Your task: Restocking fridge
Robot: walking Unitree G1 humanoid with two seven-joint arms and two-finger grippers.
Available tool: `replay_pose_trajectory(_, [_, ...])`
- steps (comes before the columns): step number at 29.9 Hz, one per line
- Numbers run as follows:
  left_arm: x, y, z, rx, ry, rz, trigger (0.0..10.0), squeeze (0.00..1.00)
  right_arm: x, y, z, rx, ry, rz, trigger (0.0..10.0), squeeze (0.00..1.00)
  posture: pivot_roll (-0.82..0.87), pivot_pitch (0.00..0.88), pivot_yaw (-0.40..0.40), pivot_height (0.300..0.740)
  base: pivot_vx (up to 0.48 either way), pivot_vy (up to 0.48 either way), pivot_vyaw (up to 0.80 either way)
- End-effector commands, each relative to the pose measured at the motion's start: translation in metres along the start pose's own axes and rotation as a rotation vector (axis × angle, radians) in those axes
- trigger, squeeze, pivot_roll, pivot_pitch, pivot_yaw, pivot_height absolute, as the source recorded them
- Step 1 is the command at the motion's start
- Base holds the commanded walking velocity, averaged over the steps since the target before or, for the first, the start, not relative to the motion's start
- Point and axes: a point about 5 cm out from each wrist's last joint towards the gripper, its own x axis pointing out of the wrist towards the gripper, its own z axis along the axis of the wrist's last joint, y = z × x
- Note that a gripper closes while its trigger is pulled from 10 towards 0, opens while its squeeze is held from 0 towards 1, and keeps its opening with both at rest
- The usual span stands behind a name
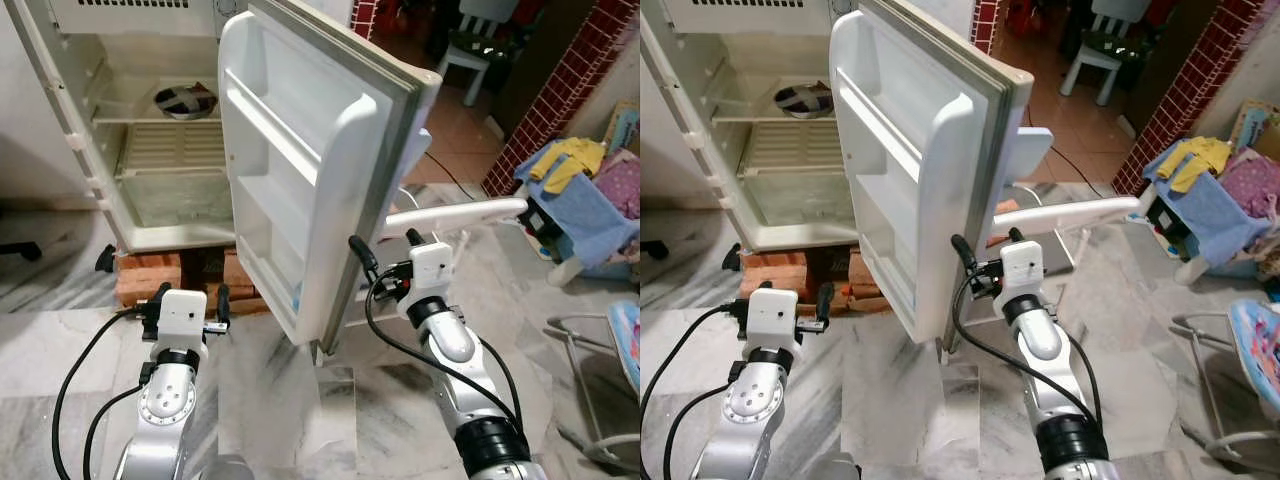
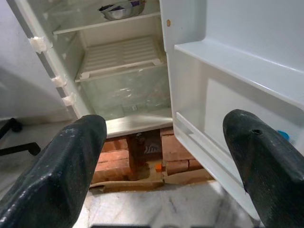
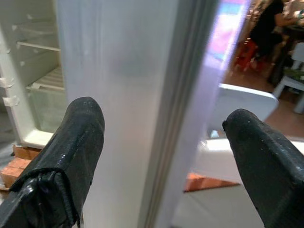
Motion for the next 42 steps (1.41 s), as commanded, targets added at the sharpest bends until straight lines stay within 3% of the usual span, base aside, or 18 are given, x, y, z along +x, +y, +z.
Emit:
replay_pose_trajectory(1, [0.002,-0.002,0.005,0.001,-0.021,-0.004,10.0,0.00,0.001,-0.001,0.005,-0.007,-0.010,0.006,10.0,0.00,0.20,0.000,-0.113,0.740,0.450,0.000,0.00])
replay_pose_trajectory(12, [0.000,-0.002,0.005,-0.025,-0.025,0.020,10.0,0.00,0.005,0.002,0.009,0.012,-0.016,0.054,10.0,0.00,0.21,0.000,-0.118,0.740,0.201,-0.122,0.00])
replay_pose_trajectory(17, [-0.001,-0.003,0.005,-0.026,-0.023,0.018,10.0,0.00,0.006,0.011,0.010,0.041,-0.009,0.221,10.0,0.00,0.21,0.000,-0.115,0.740,0.000,0.000,0.00])
replay_pose_trajectory(22, [-0.005,0.001,0.001,-0.016,-0.003,0.039,10.0,0.00,0.008,0.006,0.010,0.002,0.002,0.265,10.0,0.00,0.22,0.000,-0.112,0.740,0.000,0.000,0.00])
replay_pose_trajectory(24, [-0.011,0.012,-0.008,-0.010,0.054,0.105,10.0,0.00,0.017,-0.003,0.015,-0.004,-0.002,0.240,10.0,0.00,0.22,0.000,-0.113,0.740,0.000,0.000,0.00])
replay_pose_trajectory(28, [-0.018,0.025,-0.016,-0.037,0.115,0.186,10.0,0.00,0.025,-0.003,0.020,-0.019,-0.009,0.230,10.0,0.00,0.23,0.000,-0.113,0.740,0.000,0.000,0.00])
replay_pose_trajectory(34, [-0.042,0.056,-0.047,-0.101,0.284,0.336,10.0,0.00,0.050,0.011,0.033,-0.015,-0.031,0.221,10.0,0.00,0.26,0.000,-0.117,0.740,0.000,0.000,0.00])
replay_pose_trajectory(38, [-0.052,0.058,-0.056,-0.095,0.352,0.337,10.0,0.00,0.059,0.020,0.037,-0.015,-0.034,0.226,10.0,0.00,0.28,0.000,-0.118,0.740,0.000,0.000,0.00])
replay_pose_trajectory(42, [-0.065,0.054,-0.076,-0.126,0.500,0.305,10.0,0.00,0.074,0.033,0.044,0.062,-0.015,0.171,10.0,0.00,0.28,0.000,-0.115,0.740,0.000,0.000,0.00])
